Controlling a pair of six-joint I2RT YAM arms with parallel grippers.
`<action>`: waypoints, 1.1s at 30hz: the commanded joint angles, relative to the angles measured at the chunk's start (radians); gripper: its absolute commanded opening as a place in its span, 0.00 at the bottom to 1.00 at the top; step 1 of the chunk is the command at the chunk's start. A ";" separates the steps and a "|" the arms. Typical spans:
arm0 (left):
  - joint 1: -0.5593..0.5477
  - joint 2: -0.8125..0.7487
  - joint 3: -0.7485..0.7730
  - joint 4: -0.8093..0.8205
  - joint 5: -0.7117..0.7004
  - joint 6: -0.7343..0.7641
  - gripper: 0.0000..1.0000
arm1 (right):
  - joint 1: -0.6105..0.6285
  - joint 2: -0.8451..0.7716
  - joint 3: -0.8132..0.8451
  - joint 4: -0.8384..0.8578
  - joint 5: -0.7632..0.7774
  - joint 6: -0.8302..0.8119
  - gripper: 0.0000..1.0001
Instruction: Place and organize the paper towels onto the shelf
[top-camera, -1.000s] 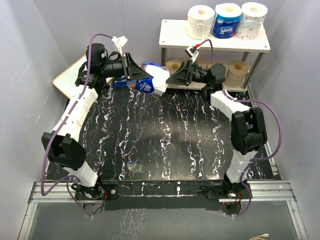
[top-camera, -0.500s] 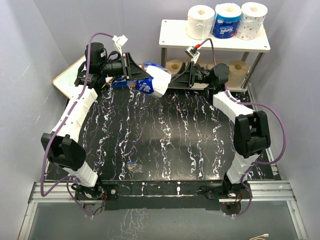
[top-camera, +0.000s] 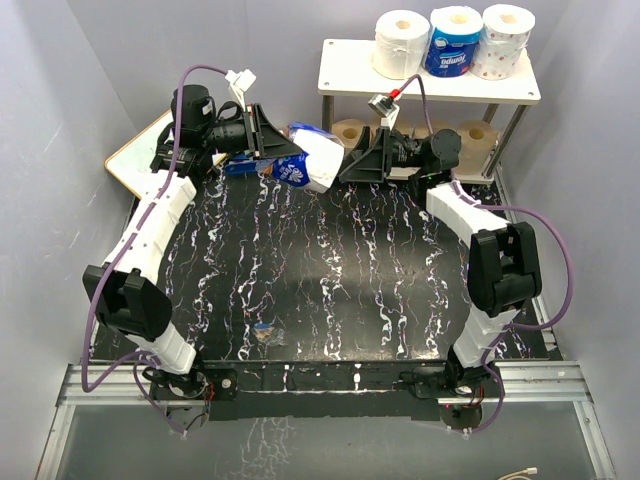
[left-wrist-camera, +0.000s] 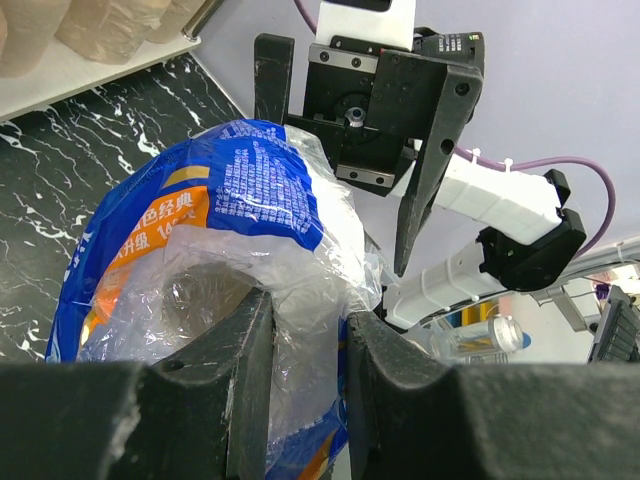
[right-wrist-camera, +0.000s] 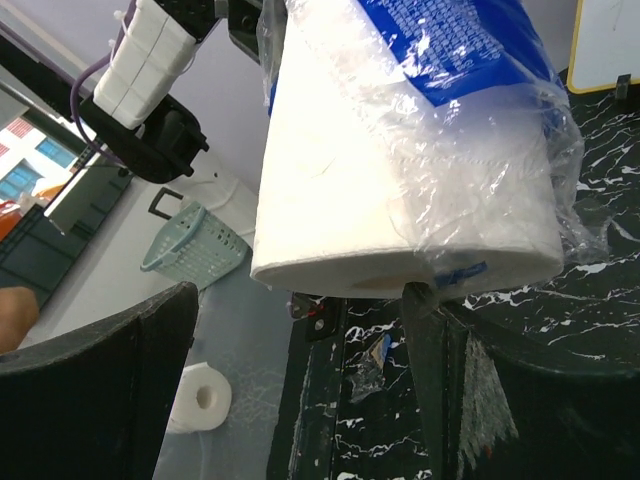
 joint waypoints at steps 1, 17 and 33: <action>0.003 -0.049 0.002 0.073 0.037 -0.035 0.00 | -0.012 -0.005 0.031 0.079 -0.028 0.012 0.81; 0.003 -0.039 -0.009 0.115 0.044 -0.069 0.00 | -0.014 0.051 0.086 0.193 0.098 0.130 0.81; 0.003 -0.029 -0.023 0.120 0.024 -0.064 0.00 | 0.064 0.037 0.107 0.150 0.192 0.127 0.71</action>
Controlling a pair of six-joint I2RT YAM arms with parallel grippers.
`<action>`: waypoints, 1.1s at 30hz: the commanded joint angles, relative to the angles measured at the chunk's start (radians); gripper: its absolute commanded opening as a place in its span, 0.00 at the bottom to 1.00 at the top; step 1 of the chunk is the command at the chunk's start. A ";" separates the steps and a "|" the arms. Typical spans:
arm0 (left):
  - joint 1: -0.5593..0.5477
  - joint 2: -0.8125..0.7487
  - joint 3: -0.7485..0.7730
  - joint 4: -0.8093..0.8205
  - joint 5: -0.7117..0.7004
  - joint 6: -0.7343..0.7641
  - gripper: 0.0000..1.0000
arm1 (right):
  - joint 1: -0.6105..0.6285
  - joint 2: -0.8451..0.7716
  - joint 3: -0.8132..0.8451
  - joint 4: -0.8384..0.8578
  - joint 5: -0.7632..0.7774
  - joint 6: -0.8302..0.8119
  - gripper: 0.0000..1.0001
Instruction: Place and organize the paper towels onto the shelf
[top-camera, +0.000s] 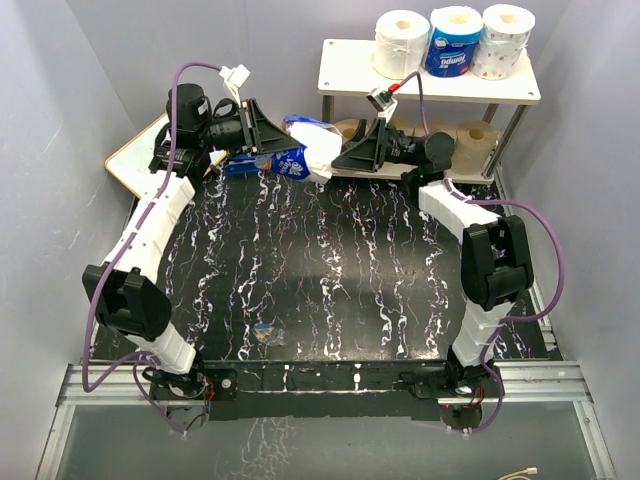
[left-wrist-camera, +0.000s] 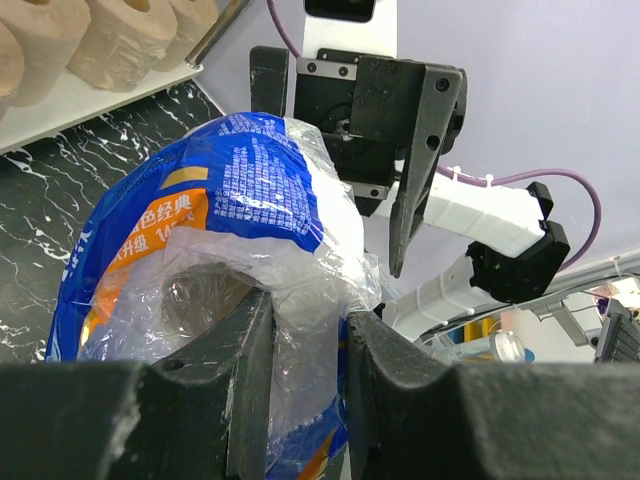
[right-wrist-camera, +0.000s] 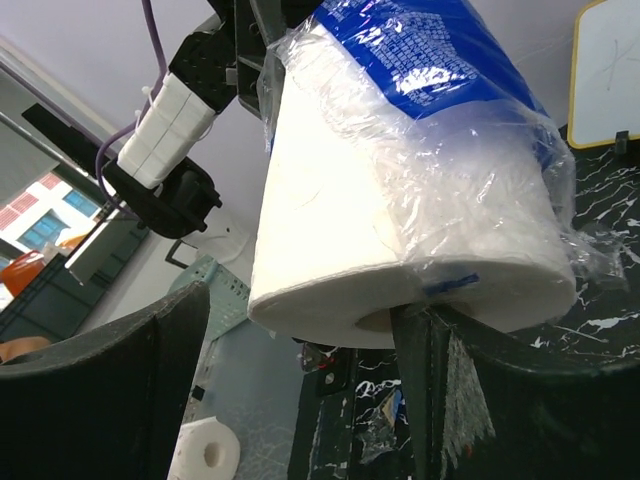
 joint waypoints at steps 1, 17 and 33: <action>-0.004 -0.029 -0.005 0.018 0.028 -0.001 0.00 | 0.043 -0.025 0.066 0.022 0.074 -0.005 0.69; -0.004 -0.033 -0.009 -0.035 0.022 0.061 0.02 | 0.026 -0.031 0.116 -0.028 0.010 -0.088 0.00; 0.003 0.020 0.449 -0.349 -0.279 0.446 0.98 | -0.183 -0.106 0.391 -0.570 -0.287 -0.476 0.00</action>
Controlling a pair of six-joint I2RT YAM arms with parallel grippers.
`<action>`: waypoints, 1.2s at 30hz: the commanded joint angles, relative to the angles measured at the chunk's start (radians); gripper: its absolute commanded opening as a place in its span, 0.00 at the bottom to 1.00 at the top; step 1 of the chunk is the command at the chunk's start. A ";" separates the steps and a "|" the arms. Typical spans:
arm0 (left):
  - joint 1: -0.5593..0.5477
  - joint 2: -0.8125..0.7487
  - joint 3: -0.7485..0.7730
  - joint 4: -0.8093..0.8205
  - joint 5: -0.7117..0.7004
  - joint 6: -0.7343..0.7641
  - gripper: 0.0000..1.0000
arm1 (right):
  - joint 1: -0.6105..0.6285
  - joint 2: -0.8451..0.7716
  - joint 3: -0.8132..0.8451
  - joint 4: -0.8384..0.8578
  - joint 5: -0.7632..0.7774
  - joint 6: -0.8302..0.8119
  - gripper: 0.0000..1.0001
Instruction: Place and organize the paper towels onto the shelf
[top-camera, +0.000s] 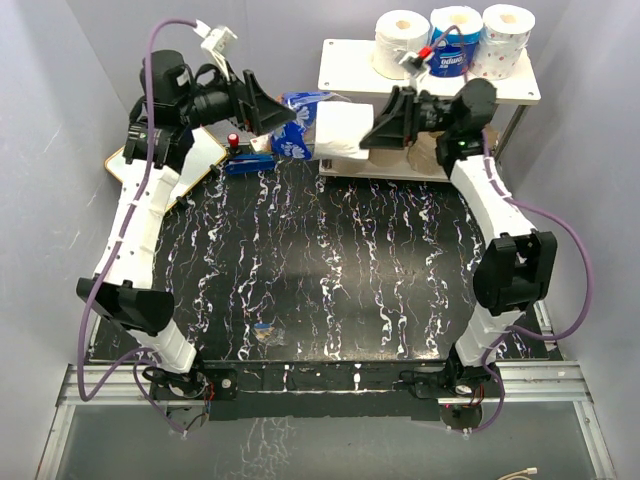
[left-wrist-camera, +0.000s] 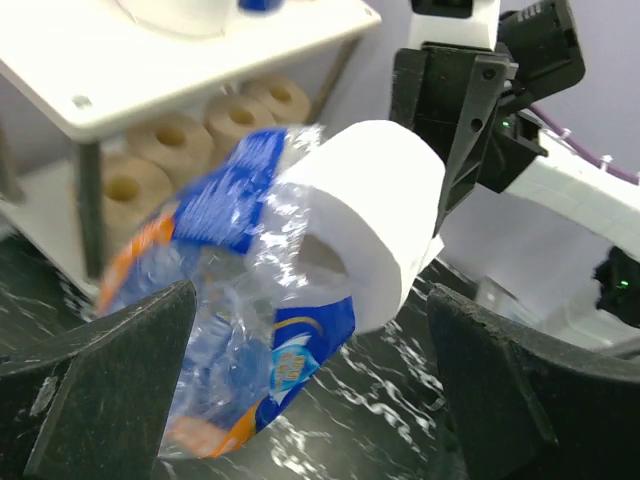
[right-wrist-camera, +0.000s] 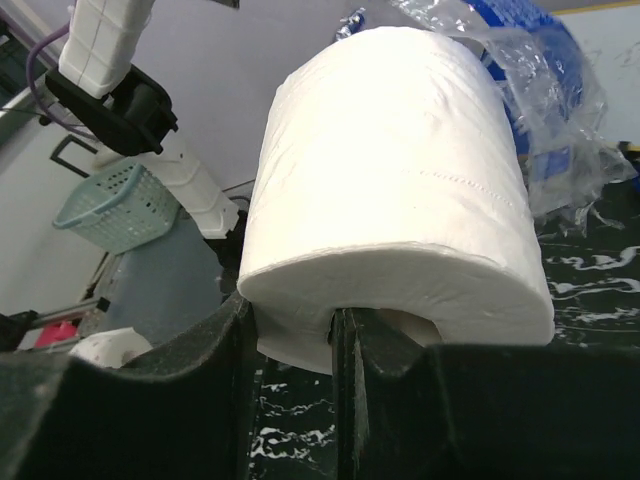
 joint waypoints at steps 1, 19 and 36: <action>0.006 -0.023 0.111 -0.043 -0.127 0.125 0.98 | -0.091 -0.001 0.130 0.053 -0.053 0.048 0.00; 0.091 -0.258 -0.225 -0.121 -0.645 0.516 0.98 | -0.257 0.238 0.330 1.056 -0.175 0.882 0.00; 0.248 -0.351 -0.432 -0.097 -0.865 0.671 0.98 | -0.471 -0.115 0.325 0.442 -0.170 0.381 0.00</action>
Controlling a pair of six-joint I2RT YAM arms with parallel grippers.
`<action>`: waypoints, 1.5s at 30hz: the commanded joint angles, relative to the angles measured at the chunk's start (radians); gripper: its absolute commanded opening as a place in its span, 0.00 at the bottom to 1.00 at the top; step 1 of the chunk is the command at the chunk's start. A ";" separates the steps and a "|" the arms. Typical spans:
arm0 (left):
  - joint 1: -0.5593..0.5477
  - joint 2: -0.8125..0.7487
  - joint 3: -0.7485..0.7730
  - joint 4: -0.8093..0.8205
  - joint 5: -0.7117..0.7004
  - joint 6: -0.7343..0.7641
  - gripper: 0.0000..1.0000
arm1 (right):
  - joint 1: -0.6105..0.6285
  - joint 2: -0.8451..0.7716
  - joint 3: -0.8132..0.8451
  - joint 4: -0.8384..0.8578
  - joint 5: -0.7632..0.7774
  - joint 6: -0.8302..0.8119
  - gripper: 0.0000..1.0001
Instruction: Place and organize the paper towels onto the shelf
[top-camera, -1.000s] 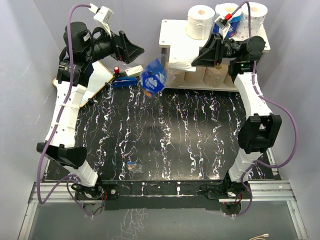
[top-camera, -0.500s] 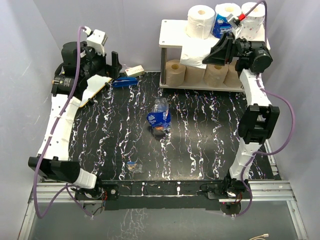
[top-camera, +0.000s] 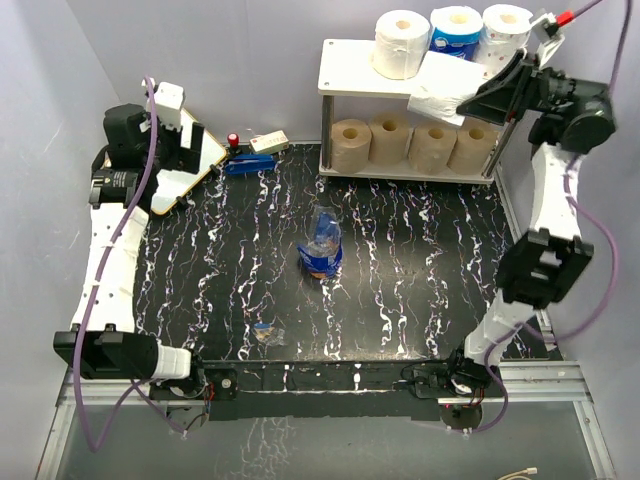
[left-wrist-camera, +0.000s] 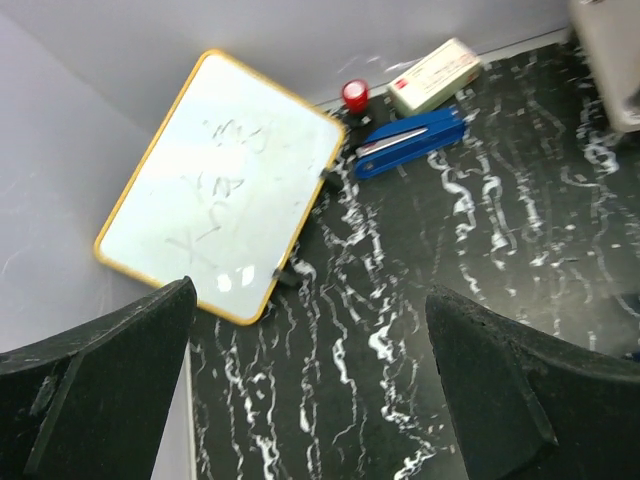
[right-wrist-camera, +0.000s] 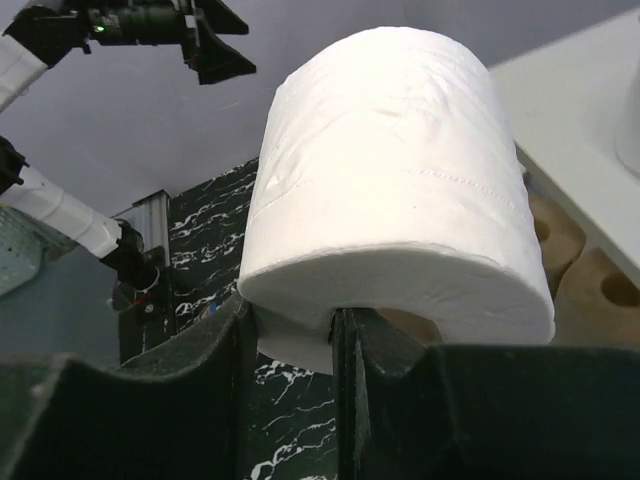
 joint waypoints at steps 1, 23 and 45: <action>0.047 -0.055 -0.037 0.030 -0.067 0.039 0.98 | 0.017 -0.310 0.051 -0.662 -0.051 -0.727 0.00; 0.146 -0.217 -0.249 0.104 -0.189 0.088 0.98 | 0.881 -0.160 0.494 -2.140 1.580 -2.362 0.00; 0.148 -0.336 -0.442 0.208 -0.141 0.092 0.98 | 0.986 -0.236 0.353 -2.659 1.649 -3.325 0.00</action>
